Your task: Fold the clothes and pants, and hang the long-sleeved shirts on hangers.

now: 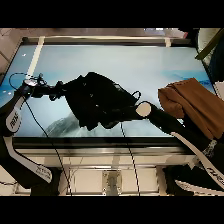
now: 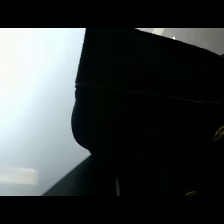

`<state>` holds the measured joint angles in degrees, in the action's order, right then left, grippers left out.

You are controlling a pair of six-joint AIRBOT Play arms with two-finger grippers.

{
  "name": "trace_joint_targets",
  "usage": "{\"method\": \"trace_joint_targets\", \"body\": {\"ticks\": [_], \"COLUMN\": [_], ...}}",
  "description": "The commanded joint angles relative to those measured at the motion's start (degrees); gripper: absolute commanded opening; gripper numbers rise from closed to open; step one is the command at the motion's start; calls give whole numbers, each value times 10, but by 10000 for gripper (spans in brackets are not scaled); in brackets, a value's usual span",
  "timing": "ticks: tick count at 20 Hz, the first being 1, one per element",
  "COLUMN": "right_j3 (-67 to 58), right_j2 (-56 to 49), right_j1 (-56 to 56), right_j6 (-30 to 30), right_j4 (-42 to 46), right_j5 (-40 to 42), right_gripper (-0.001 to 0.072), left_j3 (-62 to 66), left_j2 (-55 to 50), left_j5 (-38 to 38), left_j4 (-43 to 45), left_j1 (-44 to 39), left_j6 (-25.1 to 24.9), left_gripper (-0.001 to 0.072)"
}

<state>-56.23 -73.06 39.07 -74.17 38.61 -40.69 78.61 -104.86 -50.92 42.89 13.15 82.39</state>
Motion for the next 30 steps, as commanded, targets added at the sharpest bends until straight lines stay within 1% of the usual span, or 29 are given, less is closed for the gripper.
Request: {"method": "trace_joint_targets", "body": {"ticks": [1,4,6,7,8,9,10,12,13,16,17,18,20,21,22,25,28,30], "right_j3": [0,1,15,28,41,52,56,56,54,54,54,53,40,30,22,-10,-68,-115], "right_j2": [1,0,0,-2,-9,-21,-37,-76,-96,-138,-142,-142,-142,-138,-130,-64,30,68], "right_j1": [15,13,17,23,32,47,66,107,122,127,123,118,94,75,54,-38,-128,-174], "right_j6": [-15,-24,-39,-49,-66,-76,-75,-70,-70,-72,-71,-71,-71,-71,-72,-71,-70,-70], "right_j4": [7,13,8,7,1,-16,-46,-92,-103,-125,-125,-123,-101,-76,-54,10,97,132], "right_j5": [12,11,11,13,24,44,73,144,163,178,200,229,239,232,224,159,52,15], "right_gripper": [387,388,396,493,534,611,631,632,632,631,623,579,527,283,15,8,8,7], "left_j3": [0,0,0,-1,-5,-18,-30,-40,-40,-40,-40,-39,-39,-39,-39,-39,-39,-40], "left_j2": [12,71,117,132,144,156,164,168,168,168,168,168,169,170,175,216,289,334], "left_j5": [1,-30,-72,-98,-117,-122,-122,-124,-124,-124,-124,-124,-124,-128,-138,-203,-318,-378], "left_j4": [-43,-39,3,30,52,58,55,54,53,47,47,47,47,47,50,74,146,186], "left_j1": [-2,2,-2,-6,-10,-17,-21,-31,-38,-51,-53,-53,-52,-48,-43,-17,-6,-27], "left_j6": [-64,-111,-112,-106,-104,-104,-104,-101,-102,-102,-102,-102,-102,-102,-102,-102,-99,-76], "left_gripper": [27,26,26,26,26,26,27,27,27,27,27,27,27,27,27,26,27,26]}}
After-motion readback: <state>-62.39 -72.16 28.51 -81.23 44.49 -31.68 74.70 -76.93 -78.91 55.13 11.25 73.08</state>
